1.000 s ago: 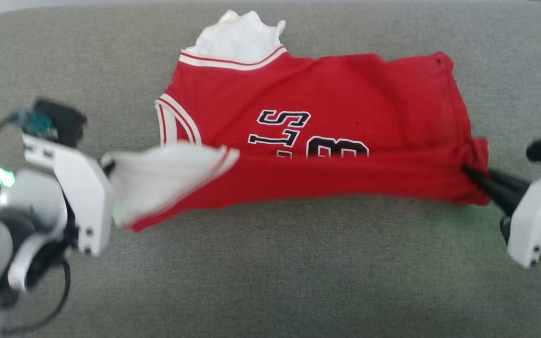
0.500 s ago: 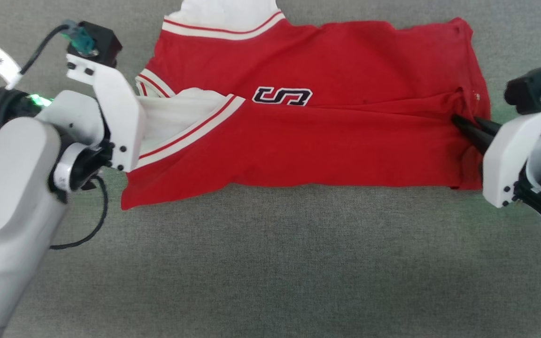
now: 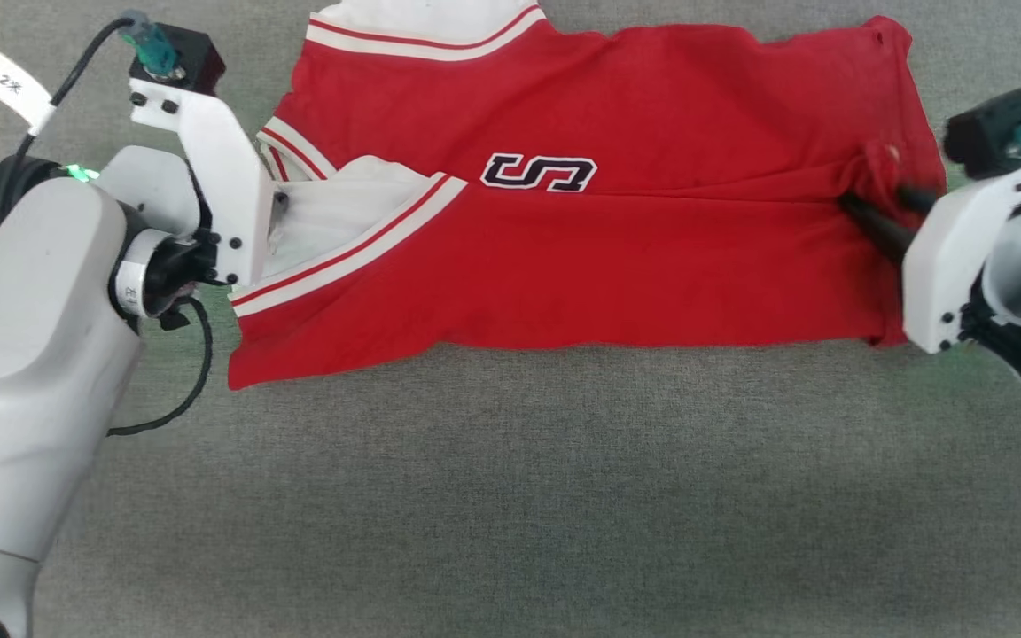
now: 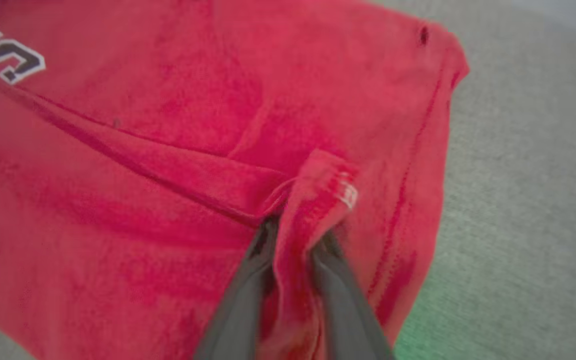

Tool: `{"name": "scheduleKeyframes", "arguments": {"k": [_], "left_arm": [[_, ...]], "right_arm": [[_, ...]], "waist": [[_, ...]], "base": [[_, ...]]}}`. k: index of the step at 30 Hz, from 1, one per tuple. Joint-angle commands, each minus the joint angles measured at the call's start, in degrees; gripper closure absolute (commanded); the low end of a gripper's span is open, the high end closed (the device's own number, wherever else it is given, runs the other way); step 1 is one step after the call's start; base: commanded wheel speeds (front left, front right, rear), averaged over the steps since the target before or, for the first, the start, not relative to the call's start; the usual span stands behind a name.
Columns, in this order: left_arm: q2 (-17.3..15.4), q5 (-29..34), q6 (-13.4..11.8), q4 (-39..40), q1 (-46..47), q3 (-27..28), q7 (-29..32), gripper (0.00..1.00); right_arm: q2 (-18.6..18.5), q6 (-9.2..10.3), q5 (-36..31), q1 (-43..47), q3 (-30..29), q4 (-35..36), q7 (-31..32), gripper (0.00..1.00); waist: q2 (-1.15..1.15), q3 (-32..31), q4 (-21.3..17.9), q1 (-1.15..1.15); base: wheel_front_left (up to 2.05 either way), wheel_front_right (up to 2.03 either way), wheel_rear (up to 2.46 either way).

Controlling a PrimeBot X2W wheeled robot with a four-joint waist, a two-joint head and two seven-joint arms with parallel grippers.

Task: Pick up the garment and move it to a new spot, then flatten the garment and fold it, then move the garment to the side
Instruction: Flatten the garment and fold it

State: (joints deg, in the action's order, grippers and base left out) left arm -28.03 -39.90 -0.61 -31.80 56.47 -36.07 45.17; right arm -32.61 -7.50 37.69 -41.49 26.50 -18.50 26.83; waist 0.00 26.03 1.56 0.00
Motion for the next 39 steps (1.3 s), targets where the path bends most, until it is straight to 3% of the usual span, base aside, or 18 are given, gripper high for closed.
{"name": "scheduleKeyframes", "arguments": {"k": [1, 6, 10, 19, 24, 29, 34, 35, 36, 39], "left_arm": [[-0.3, 0.1, -0.5, 0.6, 0.0, 0.1, -0.4, 0.00], [-3.2, 0.0, -2.4, 6.4, -2.5, 0.8, 0.4, 0.00], [-6.0, -0.4, -5.1, 14.1, -5.9, 1.4, 2.3, 0.00], [-10.8, -1.7, -12.7, 30.6, -17.3, 0.8, 8.3, 0.00], [-11.5, -2.4, -14.8, 32.2, -20.1, 1.2, 9.1, 0.00], [-10.9, -4.3, -15.8, 28.4, -22.0, 2.5, 7.9, 0.00], [-9.1, -7.0, -15.3, 21.1, -22.9, 2.8, 8.2, 0.00], [-8.5, -7.8, -14.5, 19.8, -23.1, 2.4, 8.7, 0.83], [-8.0, -8.3, -14.3, 18.7, -23.3, 2.2, 8.9, 1.00], [-6.8, -8.8, -13.1, 16.9, -23.0, 1.9, 8.8, 1.00]], "right_arm": [[-0.5, 0.01, 0.2, 1.0, -0.5, 1.0, -1.5, 0.00], [-1.3, 0.01, -2.0, 4.1, -5.5, 4.5, -7.4, 0.00], [0.2, 0.01, -4.9, 7.7, -11.7, 7.9, -11.5, 0.00], [8.9, 0.01, -14.8, 17.4, -25.6, 18.0, -17.5, 0.00], [13.6, 0.01, -17.6, 21.2, -29.1, 22.5, -17.5, 0.00], [17.7, 0.01, -18.7, 25.0, -30.2, 25.9, -15.7, 0.00], [17.7, 0.00, -16.6, 27.6, -28.3, 25.8, -11.4, 0.00], [17.6, 0.00, -16.1, 28.0, -28.1, 25.3, -10.0, 0.00], [17.3, 0.01, -15.7, 28.0, -27.5, 25.1, -8.8, 0.00], [16.6, 0.00, -14.3, 27.1, -26.6, 24.0, -4.3, 0.00]], "waist": [[0.00, -0.4, 0.3, 0.00], [0.00, -1.6, 1.0, 0.00], [0.00, -2.5, 1.2, 0.00], [0.00, -3.8, 0.3, 0.00], [0.00, -3.7, -1.2, 0.00], [0.00, -2.8, -3.4, 0.00], [0.00, -1.8, -4.8, 0.00], [0.00, -1.7, -5.0, 0.00], [0.00, -1.5, -5.1, 0.00], [0.00, -1.3, -5.0, 0.00]], "base": [[0.00, 0.00, 0.00], [0.00, 0.00, 0.00], [0.00, 0.00, 0.00], [0.00, 0.00, 0.00], [0.00, 0.00, 0.00], [0.00, 0.00, 0.00], [0.00, 0.00, 0.00], [0.00, 0.00, 0.00], [0.00, 0.00, 0.00], [0.00, 0.00, 0.00]]}}
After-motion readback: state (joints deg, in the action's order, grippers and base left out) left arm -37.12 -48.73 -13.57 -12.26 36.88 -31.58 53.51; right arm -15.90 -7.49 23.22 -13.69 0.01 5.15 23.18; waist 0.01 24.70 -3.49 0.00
